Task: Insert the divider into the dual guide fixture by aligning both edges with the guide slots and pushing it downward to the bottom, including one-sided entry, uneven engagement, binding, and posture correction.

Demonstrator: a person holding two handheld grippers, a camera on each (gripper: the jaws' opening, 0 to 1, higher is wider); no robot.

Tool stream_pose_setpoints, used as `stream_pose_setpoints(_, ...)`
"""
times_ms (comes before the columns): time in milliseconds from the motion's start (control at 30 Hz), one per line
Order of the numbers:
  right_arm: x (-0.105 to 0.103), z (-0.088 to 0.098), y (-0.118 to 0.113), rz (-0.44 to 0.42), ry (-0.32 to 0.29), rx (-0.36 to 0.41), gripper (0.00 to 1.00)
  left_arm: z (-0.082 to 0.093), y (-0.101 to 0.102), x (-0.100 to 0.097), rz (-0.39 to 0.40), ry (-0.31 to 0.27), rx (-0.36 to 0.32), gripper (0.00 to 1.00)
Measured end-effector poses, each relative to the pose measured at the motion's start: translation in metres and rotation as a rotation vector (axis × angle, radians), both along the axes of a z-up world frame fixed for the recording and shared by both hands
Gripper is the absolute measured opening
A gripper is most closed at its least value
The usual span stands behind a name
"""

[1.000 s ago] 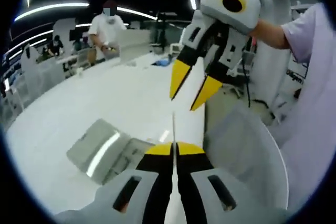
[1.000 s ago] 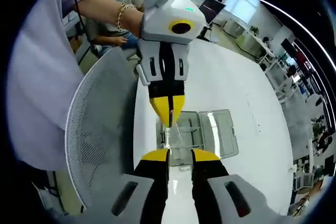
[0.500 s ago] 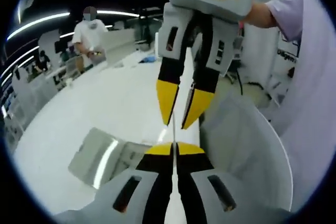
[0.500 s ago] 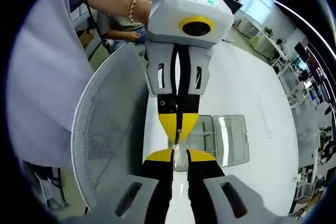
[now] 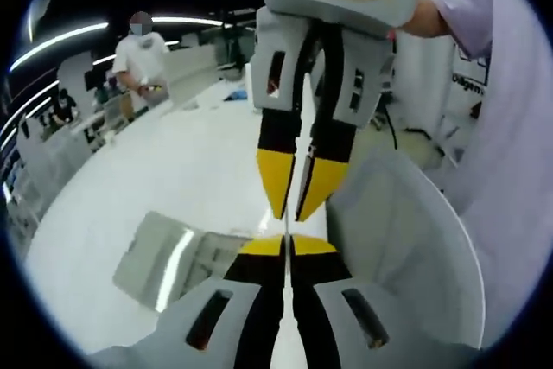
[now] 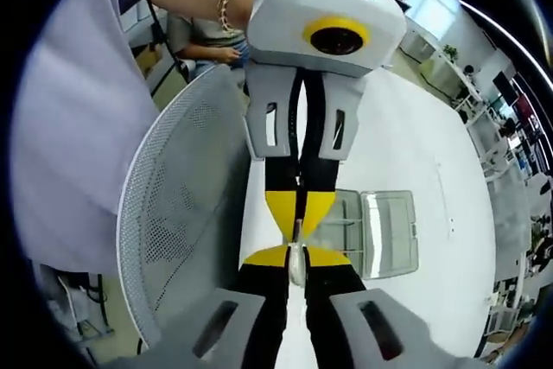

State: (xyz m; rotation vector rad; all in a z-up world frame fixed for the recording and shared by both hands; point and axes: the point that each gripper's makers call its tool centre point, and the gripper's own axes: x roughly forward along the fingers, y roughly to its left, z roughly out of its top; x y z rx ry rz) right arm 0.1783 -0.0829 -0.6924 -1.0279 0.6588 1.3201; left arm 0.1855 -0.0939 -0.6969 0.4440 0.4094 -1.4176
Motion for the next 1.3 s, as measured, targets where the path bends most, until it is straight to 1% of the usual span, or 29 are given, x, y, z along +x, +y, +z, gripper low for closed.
stream_pose_setpoints(200, -0.001, -0.003, 0.001, 0.002, 0.011, -0.002, 0.0, -0.003, -0.001, -0.001, -0.015, -0.01, 0.013, 0.0)
stream_pose_setpoints(533, -0.001, -0.007, 0.0, -0.004, 0.028, -0.001, 0.0, -0.007, -0.001, -0.002, -0.018, -0.003, 0.01, 0.0)
stream_pose_setpoints(700, -0.003, -0.008, 0.002, -0.021, 0.061, 0.012, 0.0, -0.008, 0.001, -0.004, -0.018, 0.001, 0.006, 0.0)
stream_pose_setpoints(933, -0.002, -0.006, 0.007, -0.03, 0.066, 0.031, 0.0, -0.006, 0.007, -0.001, 0.009, 0.01, -0.016, 0.0)
stream_pose_setpoints(1200, -0.001, -0.001, 0.012, -0.032, 0.064, 0.052, 0.0, 0.001, 0.013, 0.005, 0.058, 0.016, -0.051, 0.06)
stream_pose_setpoints(1300, 0.001, 0.001, 0.012, -0.04, 0.059, 0.058, 0.0, 0.002, 0.017, 0.006, 0.078, 0.011, -0.053, 0.1)
